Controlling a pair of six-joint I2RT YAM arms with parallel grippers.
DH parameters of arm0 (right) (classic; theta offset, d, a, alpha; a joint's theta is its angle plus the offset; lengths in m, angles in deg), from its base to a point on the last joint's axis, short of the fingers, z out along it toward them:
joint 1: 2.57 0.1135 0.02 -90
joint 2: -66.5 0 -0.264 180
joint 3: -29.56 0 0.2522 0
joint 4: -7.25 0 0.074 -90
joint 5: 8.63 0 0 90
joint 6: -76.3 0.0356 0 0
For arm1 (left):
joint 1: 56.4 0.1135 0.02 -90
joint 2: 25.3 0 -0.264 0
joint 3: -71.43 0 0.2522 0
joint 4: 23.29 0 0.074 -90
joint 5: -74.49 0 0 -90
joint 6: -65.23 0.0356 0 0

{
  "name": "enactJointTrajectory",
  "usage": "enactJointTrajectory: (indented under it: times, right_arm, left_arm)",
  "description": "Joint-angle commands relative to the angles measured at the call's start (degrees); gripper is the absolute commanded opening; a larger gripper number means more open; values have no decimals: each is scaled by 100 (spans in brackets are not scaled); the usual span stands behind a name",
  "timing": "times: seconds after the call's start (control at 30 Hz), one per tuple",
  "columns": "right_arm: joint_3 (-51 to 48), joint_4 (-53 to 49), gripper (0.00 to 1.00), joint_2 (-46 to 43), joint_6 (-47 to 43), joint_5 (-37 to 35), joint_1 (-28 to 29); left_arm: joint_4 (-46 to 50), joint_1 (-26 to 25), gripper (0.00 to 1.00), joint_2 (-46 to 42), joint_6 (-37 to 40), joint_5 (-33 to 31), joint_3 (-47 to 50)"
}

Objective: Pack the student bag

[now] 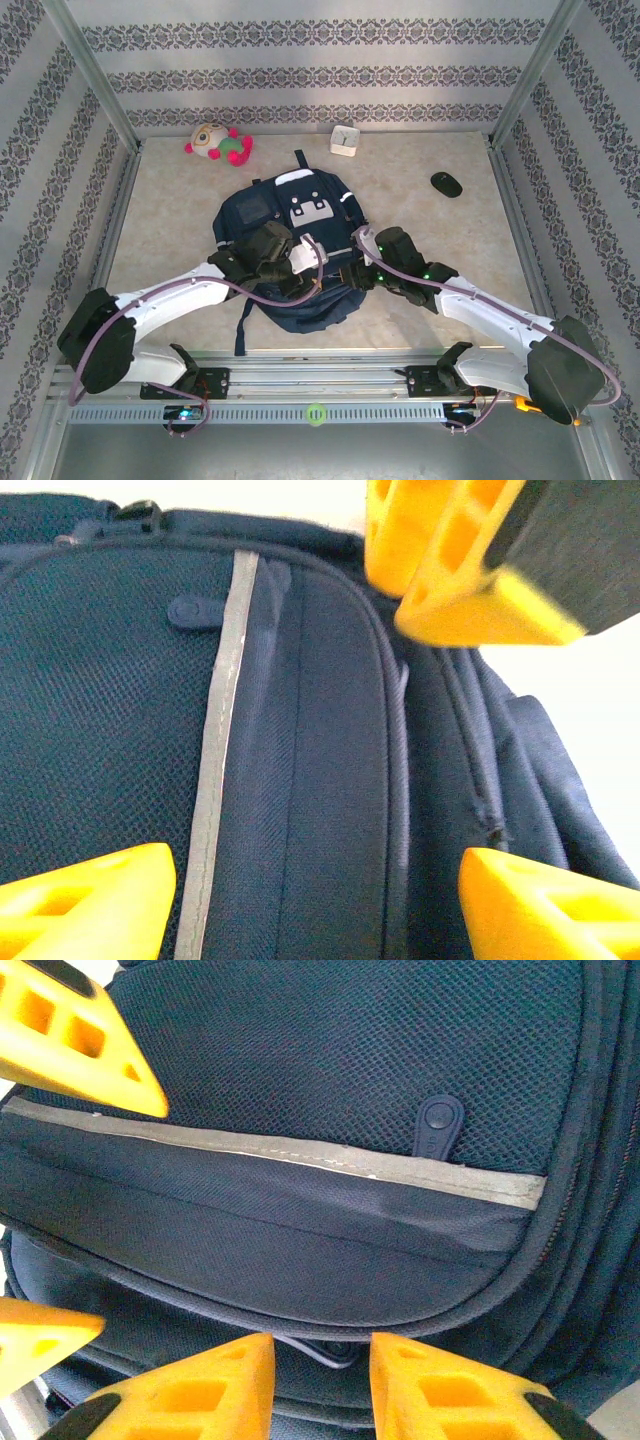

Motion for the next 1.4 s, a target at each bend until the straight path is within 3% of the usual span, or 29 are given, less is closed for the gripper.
enactJointTrajectory:
  times: [0.0, 0.1, 0.13, 0.17, 0.27, 0.43, 0.77, 1.2, 1.37]
  right_arm:
    - [-53, 52, 32, -167, -135, 216, -107]
    - [-150, 147, 32, -249, -387, 325, -132]
    - [-341, 379, 34, -391, -904, 432, -136]
    - [-550, 672, 36, -454, -1490, 755, -158]
    - [-761, 1034, 39, -429, -2254, 1090, -173]
    - [-622, 1300, 41, -92, -2555, 1158, -206]
    - [-400, 1568, 44, 372, -2796, 1503, -219]
    - [96, 1611, 40, 982, -1532, 2302, -342]
    - [185, 1589, 35, 1092, -903, 2156, -486]
  left_arm:
    - [-229, -63, 64, 82, 105, -530, -65]
    - [-308, -57, 50, 78, 42, -651, -14]
    - [-439, -49, 26, -38, -136, -573, 103]
    - [-570, -19, 15, -168, -324, -409, 209]
    - [-1081, 90, 7, -486, -750, 83, 534]
    - [-1698, 205, 5, -724, -1207, 541, 879]
    - [-1758, 277, 4, -649, -1204, 844, 845]
    - [-1760, 278, 4, -615, -1173, 978, 758]
    - [-1743, 278, 4, -623, -1151, 977, 726]
